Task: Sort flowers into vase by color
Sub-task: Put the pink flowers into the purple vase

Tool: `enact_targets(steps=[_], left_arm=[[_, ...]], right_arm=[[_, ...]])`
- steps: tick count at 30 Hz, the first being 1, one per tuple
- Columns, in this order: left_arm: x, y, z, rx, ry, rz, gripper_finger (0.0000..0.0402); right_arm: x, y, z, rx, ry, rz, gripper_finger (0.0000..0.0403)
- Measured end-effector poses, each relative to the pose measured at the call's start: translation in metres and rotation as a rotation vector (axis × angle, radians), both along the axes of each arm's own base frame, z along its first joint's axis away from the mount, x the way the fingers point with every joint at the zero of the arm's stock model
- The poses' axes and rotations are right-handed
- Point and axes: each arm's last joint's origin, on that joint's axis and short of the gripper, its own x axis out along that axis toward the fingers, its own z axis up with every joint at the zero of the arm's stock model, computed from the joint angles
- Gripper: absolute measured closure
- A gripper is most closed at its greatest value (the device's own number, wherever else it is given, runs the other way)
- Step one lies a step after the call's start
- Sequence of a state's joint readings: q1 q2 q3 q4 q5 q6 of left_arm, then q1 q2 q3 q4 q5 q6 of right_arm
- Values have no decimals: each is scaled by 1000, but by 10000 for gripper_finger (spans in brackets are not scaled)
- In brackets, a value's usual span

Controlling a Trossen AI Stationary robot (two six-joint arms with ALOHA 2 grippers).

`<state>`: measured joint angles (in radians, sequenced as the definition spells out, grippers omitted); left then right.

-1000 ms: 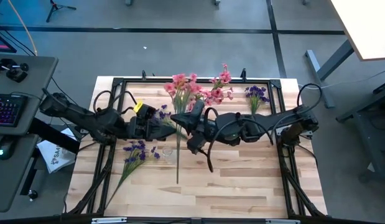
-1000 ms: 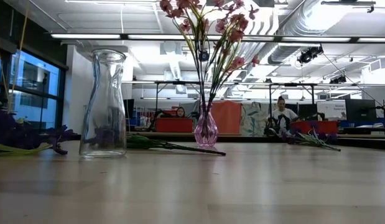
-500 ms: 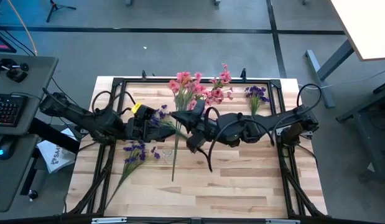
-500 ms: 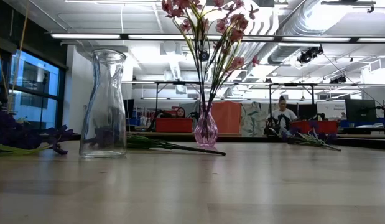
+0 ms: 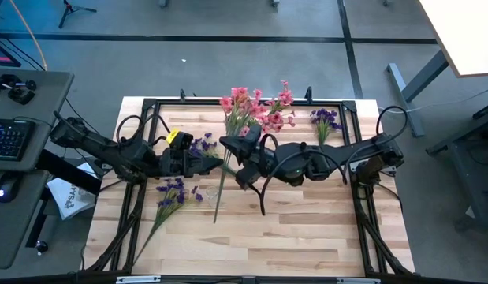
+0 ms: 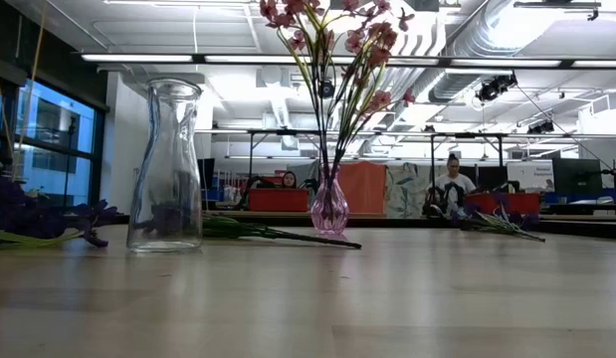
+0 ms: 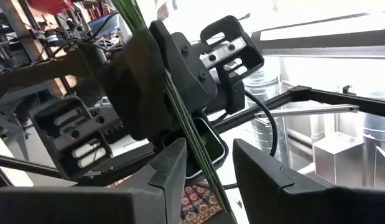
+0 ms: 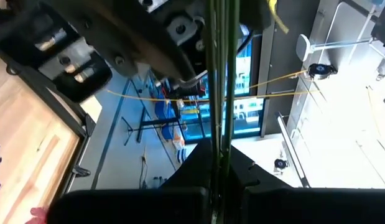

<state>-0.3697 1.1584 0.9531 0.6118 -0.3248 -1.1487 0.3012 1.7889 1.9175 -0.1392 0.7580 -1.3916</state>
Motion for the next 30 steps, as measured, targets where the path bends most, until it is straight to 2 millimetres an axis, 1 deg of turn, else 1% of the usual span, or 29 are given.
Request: enact_targets(steps=[8,18,22,26,30], left_arm=[[0,-6,-2,5,13,-24,281],[2,-7,-4,-21,28,-14,281],[8,-9,-10,-40,50,-24,281],[11,-10,-13,-52,61,-28,281],[9,-7,-8,-36,22,-17,290]], right_arm=[[2,-9,0,-27,14,-38,402],[4,-15,0,-74,37,-31,402],[9,-19,-5,-77,49,-44,402],[18,-21,-15,-85,76,-52,402],[19,-22,-15,-82,71,-51,402]])
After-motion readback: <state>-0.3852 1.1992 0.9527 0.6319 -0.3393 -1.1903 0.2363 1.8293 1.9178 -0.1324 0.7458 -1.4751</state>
